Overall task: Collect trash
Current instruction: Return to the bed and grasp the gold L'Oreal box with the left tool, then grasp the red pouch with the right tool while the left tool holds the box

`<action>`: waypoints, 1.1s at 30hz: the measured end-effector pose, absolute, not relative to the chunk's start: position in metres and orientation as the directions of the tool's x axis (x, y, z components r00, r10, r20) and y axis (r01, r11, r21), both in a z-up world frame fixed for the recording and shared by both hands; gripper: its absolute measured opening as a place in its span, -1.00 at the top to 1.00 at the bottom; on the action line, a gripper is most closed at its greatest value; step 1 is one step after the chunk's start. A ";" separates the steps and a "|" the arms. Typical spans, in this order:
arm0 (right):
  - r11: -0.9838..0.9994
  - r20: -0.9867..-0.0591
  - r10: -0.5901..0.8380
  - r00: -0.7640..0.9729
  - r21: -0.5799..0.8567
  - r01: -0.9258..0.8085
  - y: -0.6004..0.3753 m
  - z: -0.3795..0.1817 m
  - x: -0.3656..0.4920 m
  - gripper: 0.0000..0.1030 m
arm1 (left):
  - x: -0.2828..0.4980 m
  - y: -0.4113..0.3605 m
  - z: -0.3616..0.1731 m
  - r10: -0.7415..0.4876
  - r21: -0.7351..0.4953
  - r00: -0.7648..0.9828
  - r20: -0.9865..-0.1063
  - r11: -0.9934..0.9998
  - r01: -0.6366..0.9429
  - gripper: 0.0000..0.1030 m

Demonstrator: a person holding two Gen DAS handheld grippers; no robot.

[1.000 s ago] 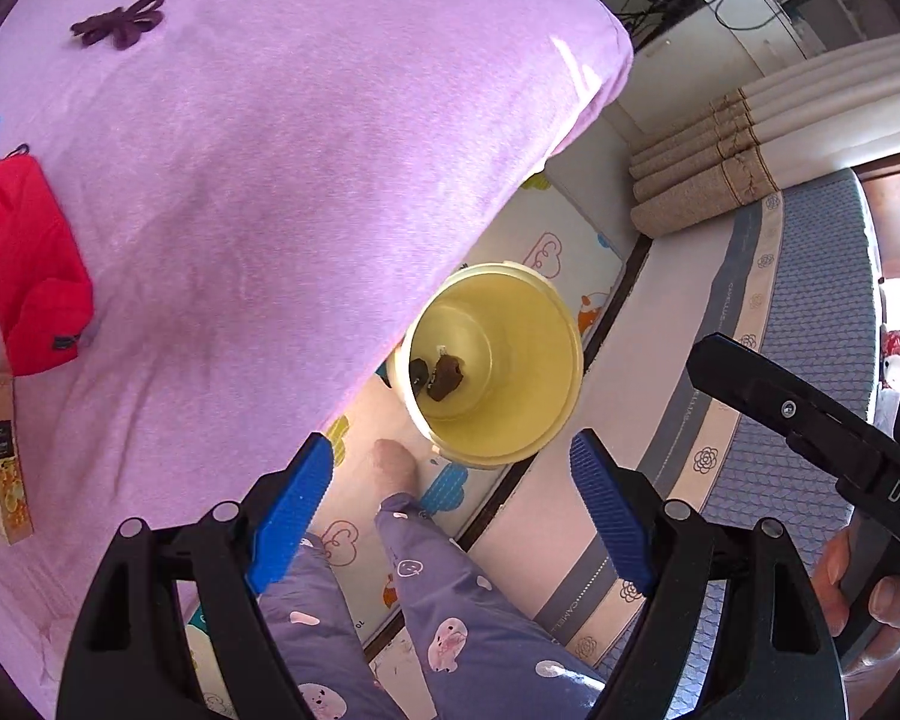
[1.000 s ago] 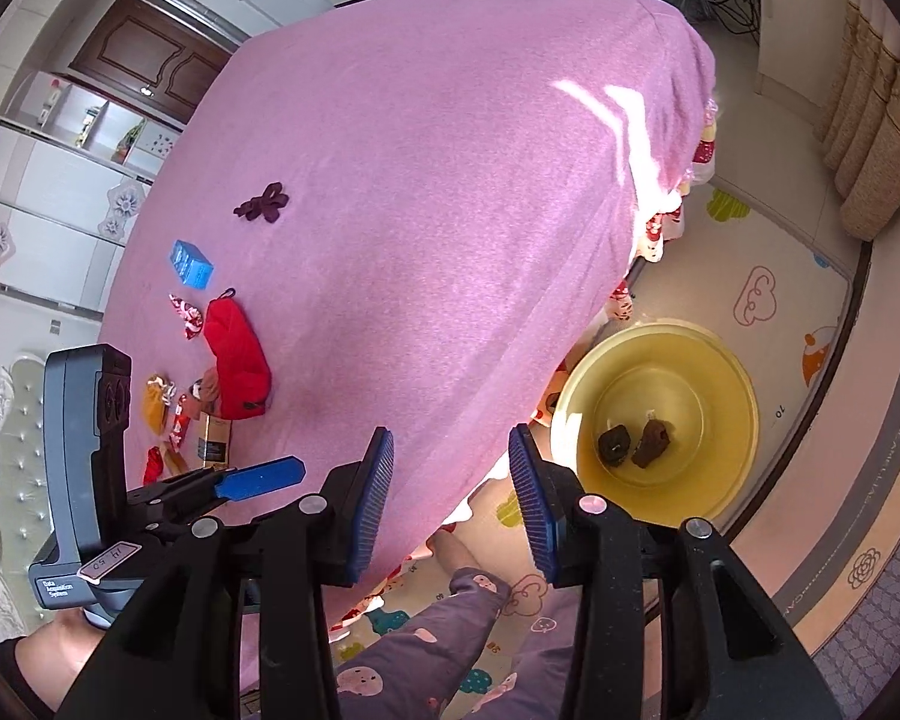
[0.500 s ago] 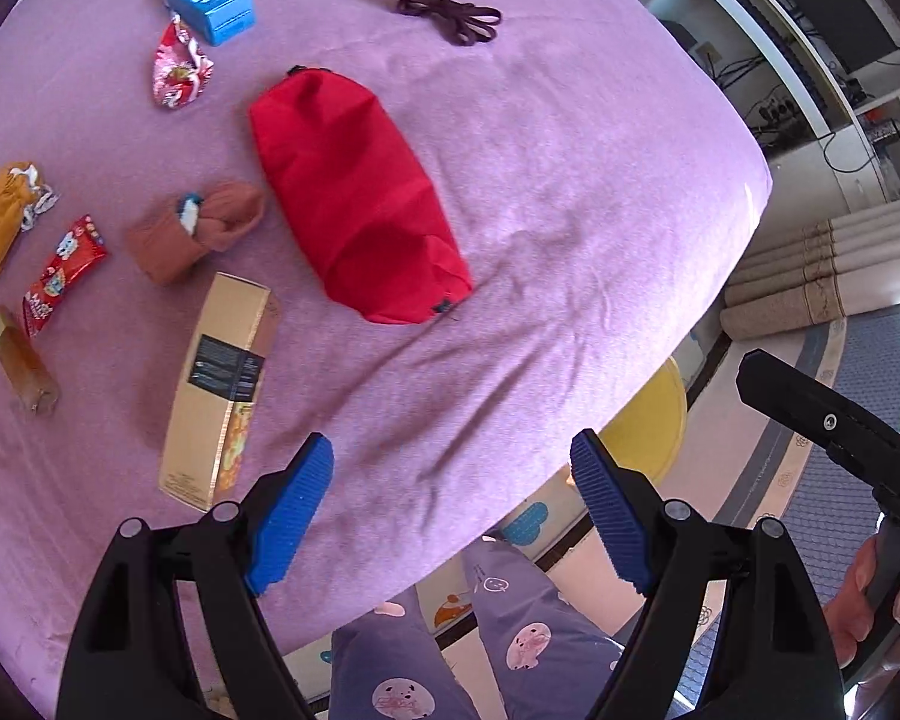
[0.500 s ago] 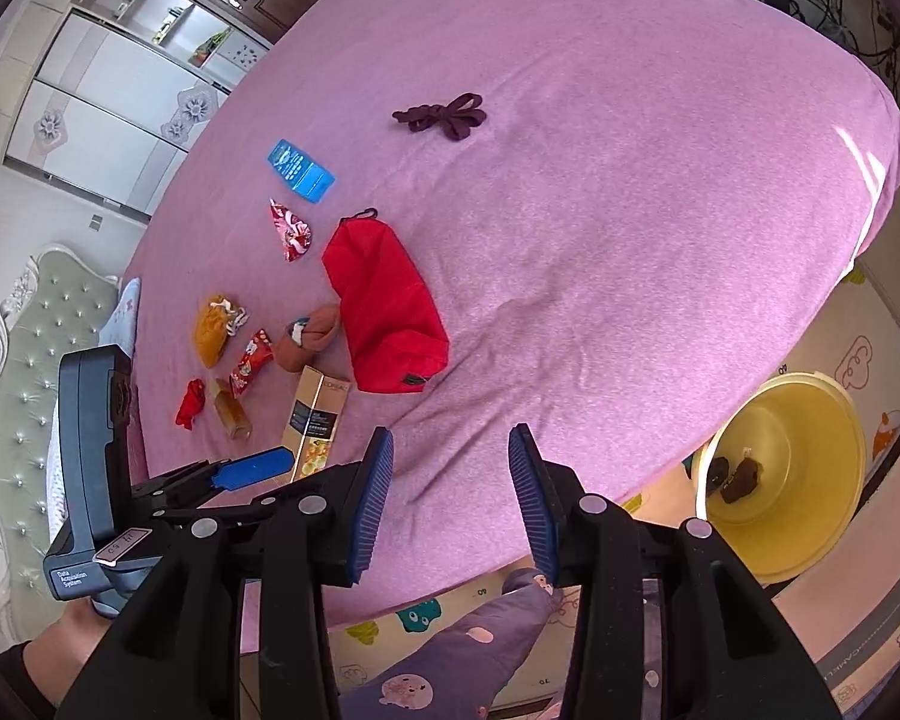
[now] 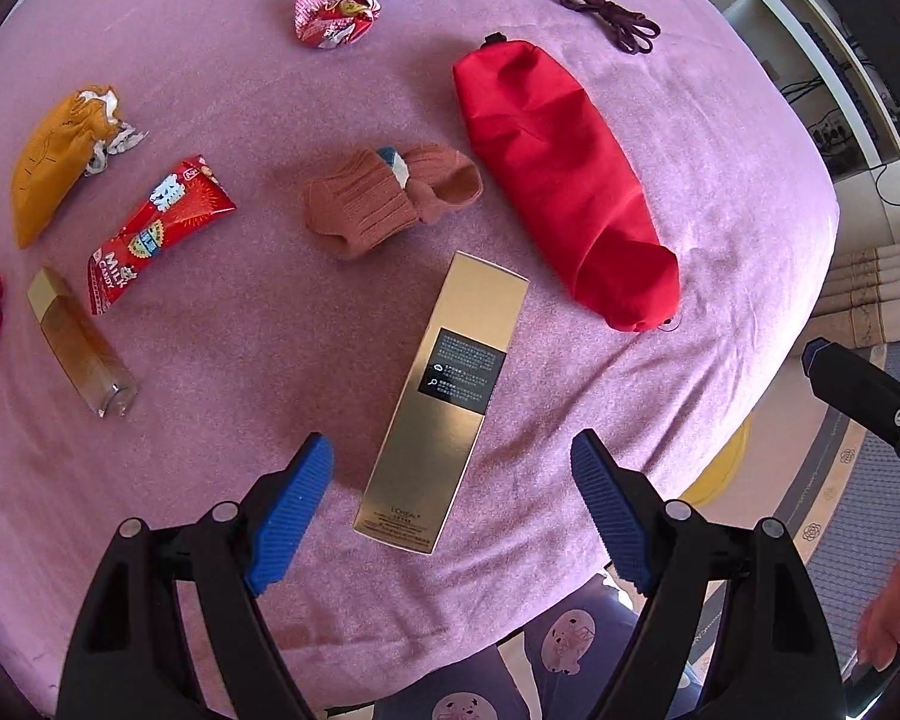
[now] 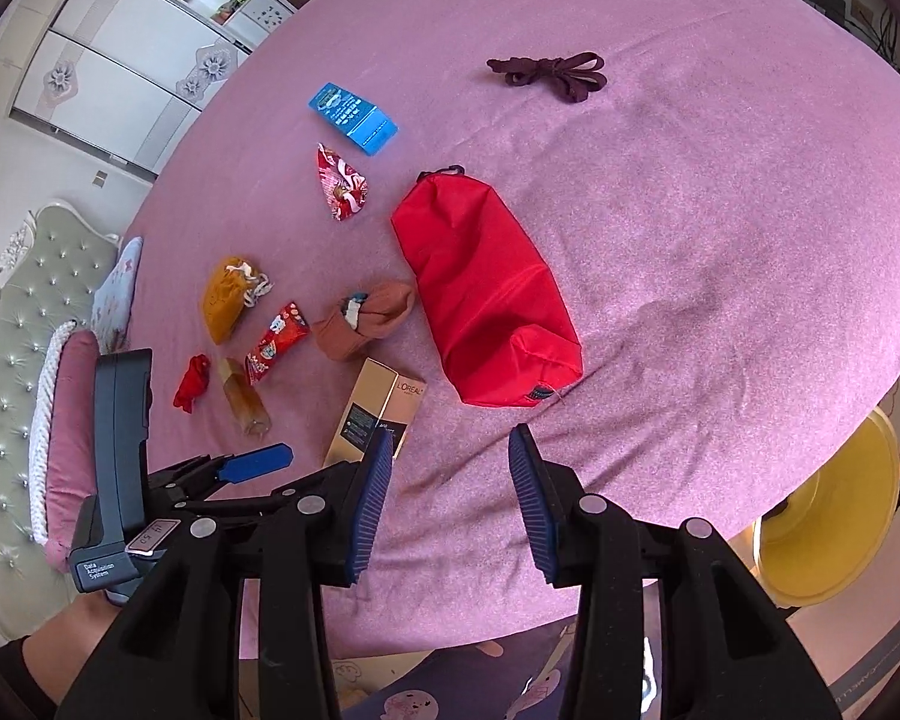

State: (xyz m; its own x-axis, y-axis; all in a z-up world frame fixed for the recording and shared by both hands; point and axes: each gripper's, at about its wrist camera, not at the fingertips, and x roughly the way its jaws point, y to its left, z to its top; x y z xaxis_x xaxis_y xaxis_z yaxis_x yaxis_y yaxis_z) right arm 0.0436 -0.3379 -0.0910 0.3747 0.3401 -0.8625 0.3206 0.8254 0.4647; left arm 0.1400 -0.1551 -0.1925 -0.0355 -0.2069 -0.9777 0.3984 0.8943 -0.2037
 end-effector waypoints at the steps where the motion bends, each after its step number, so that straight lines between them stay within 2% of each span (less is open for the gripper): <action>1: 0.827 -0.863 0.340 0.373 0.463 0.318 -0.338 -0.092 0.046 0.22 | 0.140 -0.156 -0.196 -0.205 -0.204 -0.040 -0.978 0.893 0.401 -0.58; 8: 0.835 -0.870 0.345 0.352 0.456 0.308 -0.342 -0.108 0.064 0.22 | 0.145 -0.161 -0.231 -0.195 -0.208 -0.075 -0.978 0.895 0.395 -0.58; 10: 0.834 -0.872 0.347 0.345 0.456 0.312 -0.345 -0.113 0.068 0.22 | 0.146 -0.162 -0.243 -0.186 -0.206 -0.088 -0.979 0.898 0.390 -0.45; 12: 0.829 -0.871 0.353 0.343 0.461 0.318 -0.349 -0.116 0.071 0.22 | 0.147 -0.163 -0.253 -0.164 -0.190 -0.101 -0.981 0.904 0.383 -0.15; 15: 0.828 -0.872 0.359 0.333 0.462 0.319 -0.353 -0.123 0.077 0.22 | 0.151 -0.160 -0.258 -0.152 -0.177 -0.099 -0.983 0.923 0.342 0.04; 18: 0.828 -0.876 0.362 0.319 0.459 0.322 -0.356 -0.130 0.084 0.22 | 0.153 -0.152 -0.254 -0.190 -0.213 -0.104 -0.976 0.932 0.294 0.14; 27: 0.839 -0.888 0.371 0.271 0.446 0.313 -0.369 -0.152 0.111 0.22 | 0.171 -0.133 -0.226 -0.452 -0.460 -0.091 -0.887 0.881 0.111 0.19; 30: 0.841 -0.891 0.373 0.257 0.442 0.311 -0.375 -0.161 0.123 0.21 | 0.182 -0.144 -0.219 -0.512 -0.517 -0.080 -0.855 0.853 0.064 0.20; 33: 0.851 -0.899 0.369 0.236 0.429 0.303 -0.380 -0.171 0.138 0.15 | 0.187 -0.153 -0.219 -0.519 -0.522 -0.066 -0.852 0.851 0.054 0.20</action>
State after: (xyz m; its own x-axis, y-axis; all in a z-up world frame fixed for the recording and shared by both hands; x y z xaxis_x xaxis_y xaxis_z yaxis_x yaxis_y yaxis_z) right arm 0.1382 -0.3800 -0.1712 0.2361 0.3687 -0.8990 0.3033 0.8510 0.4287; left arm 0.1873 -0.1533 -0.2187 -0.0658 -0.5191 -0.8522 0.0539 0.8509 -0.5225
